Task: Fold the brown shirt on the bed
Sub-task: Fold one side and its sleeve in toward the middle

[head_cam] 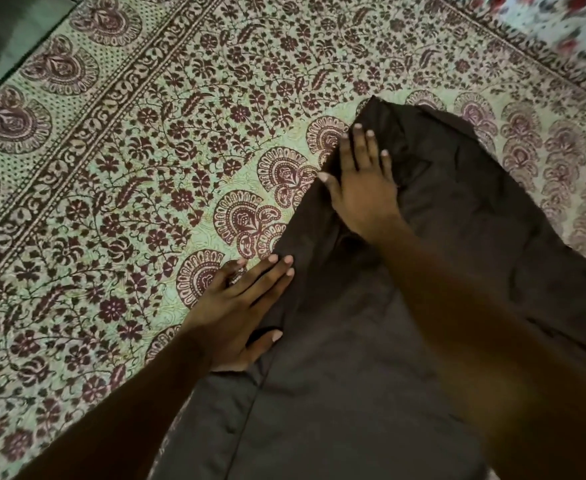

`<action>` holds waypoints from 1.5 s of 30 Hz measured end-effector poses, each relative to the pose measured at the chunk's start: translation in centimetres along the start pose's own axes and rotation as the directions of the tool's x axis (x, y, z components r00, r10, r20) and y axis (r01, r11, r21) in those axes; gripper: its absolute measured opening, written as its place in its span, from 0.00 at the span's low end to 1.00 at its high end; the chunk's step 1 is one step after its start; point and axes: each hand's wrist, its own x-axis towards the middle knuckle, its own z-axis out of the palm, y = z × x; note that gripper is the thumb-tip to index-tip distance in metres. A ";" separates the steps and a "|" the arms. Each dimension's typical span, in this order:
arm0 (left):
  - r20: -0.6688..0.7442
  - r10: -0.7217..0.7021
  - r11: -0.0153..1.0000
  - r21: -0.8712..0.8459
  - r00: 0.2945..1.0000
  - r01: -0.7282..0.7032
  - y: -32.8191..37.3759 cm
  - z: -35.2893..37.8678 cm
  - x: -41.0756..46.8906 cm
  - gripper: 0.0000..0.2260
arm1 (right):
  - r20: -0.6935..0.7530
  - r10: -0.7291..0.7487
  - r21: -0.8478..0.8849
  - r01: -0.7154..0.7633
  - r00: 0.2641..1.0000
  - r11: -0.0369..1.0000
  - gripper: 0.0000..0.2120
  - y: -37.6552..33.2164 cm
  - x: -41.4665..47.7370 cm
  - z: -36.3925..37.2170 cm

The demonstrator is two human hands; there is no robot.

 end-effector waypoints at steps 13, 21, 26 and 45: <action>-0.025 0.010 0.999 0.053 1.000 -0.009 -0.1 0.0 -0.1 0.41 | 0.082 0.061 0.041 -0.065 0.995 0.997 0.33 0.5 -8.8 1.1; -0.022 0.108 0.993 0.050 0.994 -0.107 3.8 3.6 -10.4 0.36 | 0.100 0.080 0.105 -0.091 0.992 0.990 0.33 -1.4 -16.0 2.5; 0.021 0.076 0.995 0.063 0.997 -0.077 5.8 5.1 -16.5 0.37 | 0.110 0.032 0.114 -0.045 0.993 0.992 0.35 -3.3 -20.2 3.4; -0.076 -0.010 1.000 -0.018 0.997 0.008 18.0 -2.4 12.2 0.35 | -0.029 0.698 0.633 -0.527 0.716 0.567 0.17 17.7 -26.2 -2.4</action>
